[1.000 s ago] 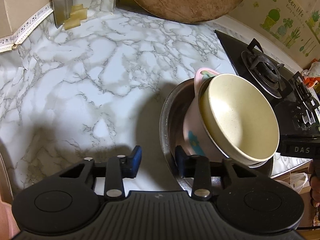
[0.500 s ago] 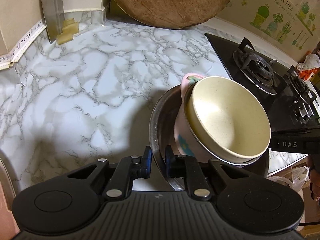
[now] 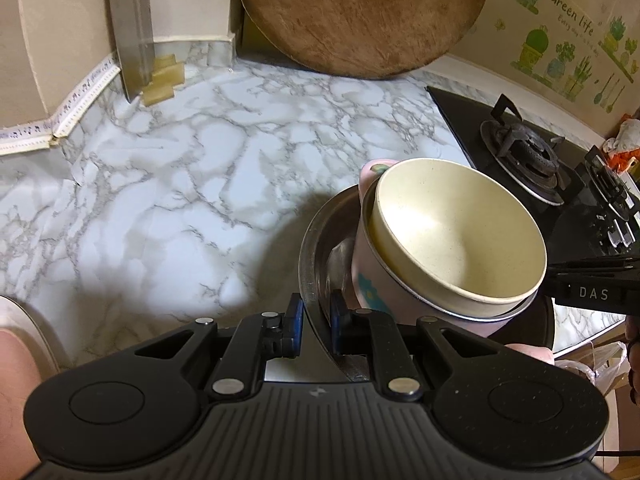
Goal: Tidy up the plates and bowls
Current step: 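Close both grippers on the steel bowl rim beneath the nested pot, then lift the nested bowl stack with both grippers and carry it to the plates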
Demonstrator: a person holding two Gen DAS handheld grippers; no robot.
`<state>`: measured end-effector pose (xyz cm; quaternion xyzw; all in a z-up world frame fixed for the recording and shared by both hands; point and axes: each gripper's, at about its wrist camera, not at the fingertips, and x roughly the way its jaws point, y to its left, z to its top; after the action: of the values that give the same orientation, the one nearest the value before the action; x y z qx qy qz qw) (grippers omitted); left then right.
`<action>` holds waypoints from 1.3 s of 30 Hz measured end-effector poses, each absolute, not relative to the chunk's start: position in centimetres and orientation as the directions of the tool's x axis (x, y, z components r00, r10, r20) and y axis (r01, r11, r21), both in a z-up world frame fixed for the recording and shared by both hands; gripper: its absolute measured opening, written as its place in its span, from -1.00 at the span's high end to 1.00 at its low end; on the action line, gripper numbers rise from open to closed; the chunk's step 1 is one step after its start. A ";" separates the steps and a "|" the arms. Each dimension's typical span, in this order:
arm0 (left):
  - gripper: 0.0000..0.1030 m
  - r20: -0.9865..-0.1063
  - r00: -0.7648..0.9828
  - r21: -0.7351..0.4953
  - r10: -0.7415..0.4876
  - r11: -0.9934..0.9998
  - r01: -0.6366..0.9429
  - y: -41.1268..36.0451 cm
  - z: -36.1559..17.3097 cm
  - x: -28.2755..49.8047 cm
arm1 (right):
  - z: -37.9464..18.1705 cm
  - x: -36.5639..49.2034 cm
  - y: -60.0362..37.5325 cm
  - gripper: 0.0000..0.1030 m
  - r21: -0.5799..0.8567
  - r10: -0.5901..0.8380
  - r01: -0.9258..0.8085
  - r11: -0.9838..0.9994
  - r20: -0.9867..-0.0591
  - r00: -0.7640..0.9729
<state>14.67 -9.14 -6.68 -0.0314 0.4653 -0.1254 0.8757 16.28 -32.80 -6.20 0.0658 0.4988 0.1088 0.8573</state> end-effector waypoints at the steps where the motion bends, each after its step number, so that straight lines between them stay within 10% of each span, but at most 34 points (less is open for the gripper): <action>1: 0.76 -0.804 0.540 -0.172 -0.247 0.967 0.187 -8.9 -6.4 14.6 | -6.1 16.3 -32.7 0.71 0.223 0.255 -0.123 0.967 -0.839 0.481; 39: 0.76 -0.760 0.637 -0.108 0.130 0.941 -0.320 15.8 0.4 2.0 | 1.6 15.1 -7.5 0.70 0.270 0.560 -0.596 0.756 -0.739 0.374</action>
<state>1.99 15.77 0.42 -0.1168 0.4072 0.1253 0.8971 15.12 -7.45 1.56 -0.0209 0.4373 0.3487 0.8287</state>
